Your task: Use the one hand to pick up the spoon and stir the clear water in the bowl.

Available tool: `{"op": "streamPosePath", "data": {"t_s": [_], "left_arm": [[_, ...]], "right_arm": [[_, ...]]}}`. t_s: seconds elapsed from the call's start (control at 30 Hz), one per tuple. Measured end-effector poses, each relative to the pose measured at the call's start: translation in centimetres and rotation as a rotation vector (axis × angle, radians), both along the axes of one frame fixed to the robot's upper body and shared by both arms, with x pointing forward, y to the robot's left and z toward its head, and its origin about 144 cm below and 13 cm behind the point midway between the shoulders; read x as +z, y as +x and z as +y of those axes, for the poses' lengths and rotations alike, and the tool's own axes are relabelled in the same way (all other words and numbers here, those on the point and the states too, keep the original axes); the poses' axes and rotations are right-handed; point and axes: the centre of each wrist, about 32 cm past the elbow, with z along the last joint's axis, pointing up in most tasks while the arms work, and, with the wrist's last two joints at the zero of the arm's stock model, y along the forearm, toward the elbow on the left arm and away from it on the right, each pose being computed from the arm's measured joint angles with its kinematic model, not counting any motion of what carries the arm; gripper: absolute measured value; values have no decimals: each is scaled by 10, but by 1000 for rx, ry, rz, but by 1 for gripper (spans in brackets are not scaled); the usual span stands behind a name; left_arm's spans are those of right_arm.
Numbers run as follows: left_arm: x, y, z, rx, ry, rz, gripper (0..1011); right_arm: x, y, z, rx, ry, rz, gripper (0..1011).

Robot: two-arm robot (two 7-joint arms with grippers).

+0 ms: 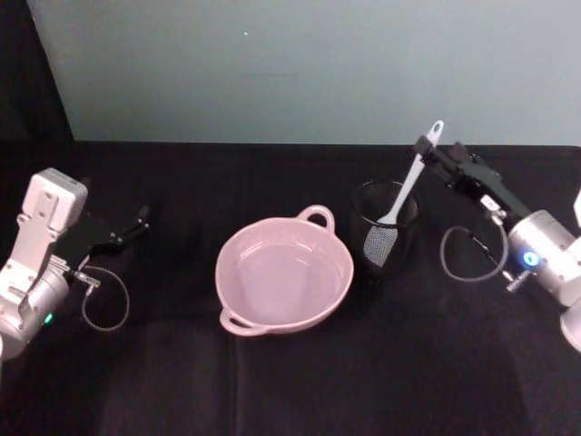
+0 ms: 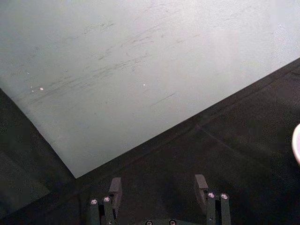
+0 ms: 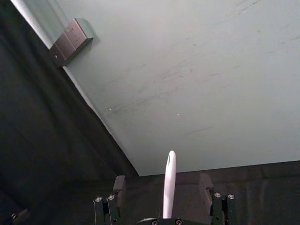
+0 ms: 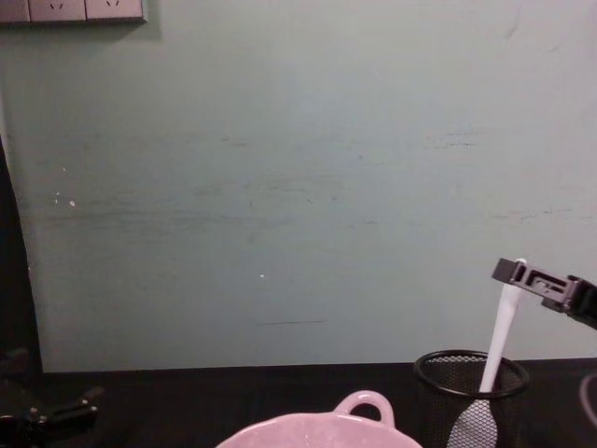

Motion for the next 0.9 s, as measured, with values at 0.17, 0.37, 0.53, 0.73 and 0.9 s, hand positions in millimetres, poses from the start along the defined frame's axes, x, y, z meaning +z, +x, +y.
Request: {"op": "streamPosePath", "data": {"t_s": [0.17, 0.37, 0.53, 0.73, 0.9], "left_arm": [[0, 0, 0, 0, 0, 0, 1011], [0, 0, 0, 0, 0, 0, 1011], [0, 0, 0, 0, 0, 0, 1011], [0, 0, 0, 0, 0, 0, 1011], [0, 0, 0, 0, 0, 0, 1011]], "right_arm": [[5, -7, -17, 11, -3, 6, 1003], [7, -12, -37, -18, -14, 18, 1003], [7, -13, -47, -80, -48, 7, 1003], [3, -11, -50, -148, -127, -33, 1002], [-9, -5, -45, -223, -219, -73, 1002]]}}
